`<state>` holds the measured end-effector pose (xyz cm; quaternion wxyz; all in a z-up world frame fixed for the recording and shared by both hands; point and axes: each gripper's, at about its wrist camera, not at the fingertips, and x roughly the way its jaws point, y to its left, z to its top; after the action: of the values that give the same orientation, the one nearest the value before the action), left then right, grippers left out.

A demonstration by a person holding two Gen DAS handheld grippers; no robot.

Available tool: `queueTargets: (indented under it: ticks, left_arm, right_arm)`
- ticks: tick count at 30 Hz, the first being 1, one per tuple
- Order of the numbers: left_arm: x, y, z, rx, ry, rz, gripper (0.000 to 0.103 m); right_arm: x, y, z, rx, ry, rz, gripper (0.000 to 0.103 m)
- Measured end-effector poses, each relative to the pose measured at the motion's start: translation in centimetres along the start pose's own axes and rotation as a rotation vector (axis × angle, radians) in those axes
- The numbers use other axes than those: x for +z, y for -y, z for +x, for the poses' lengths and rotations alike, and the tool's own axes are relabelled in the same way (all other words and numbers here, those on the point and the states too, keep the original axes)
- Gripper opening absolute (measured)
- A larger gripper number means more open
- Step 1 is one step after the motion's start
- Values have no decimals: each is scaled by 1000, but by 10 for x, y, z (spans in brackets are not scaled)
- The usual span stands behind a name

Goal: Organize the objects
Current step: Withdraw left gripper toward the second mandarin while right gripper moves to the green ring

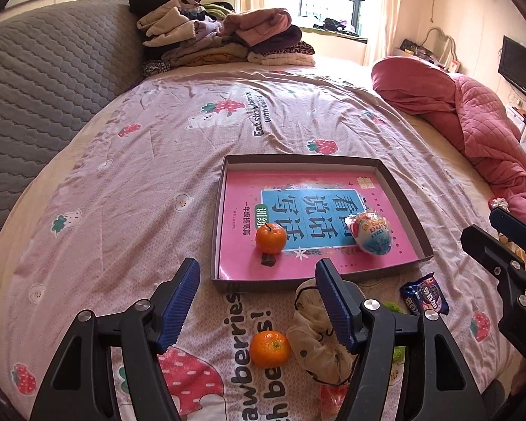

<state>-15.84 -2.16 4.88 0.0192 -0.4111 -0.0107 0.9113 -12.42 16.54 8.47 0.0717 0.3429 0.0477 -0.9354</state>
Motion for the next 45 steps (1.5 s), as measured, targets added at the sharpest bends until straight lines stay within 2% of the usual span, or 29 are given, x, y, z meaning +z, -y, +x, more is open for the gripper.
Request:
queueTargets:
  ticks: [18, 36, 45]
  left_arm:
    - [-35, -1, -47, 16, 41, 5, 70]
    - [-60, 9, -58, 17, 43, 29, 70]
    - [-76, 3, -46, 30, 8, 29, 70]
  right_arm:
    - [-27, -12, -51, 13, 31, -26, 57]
    - [-41, -12, -62, 26, 34, -32, 57]
    - [-52, -13, -54, 33, 13, -31, 57]
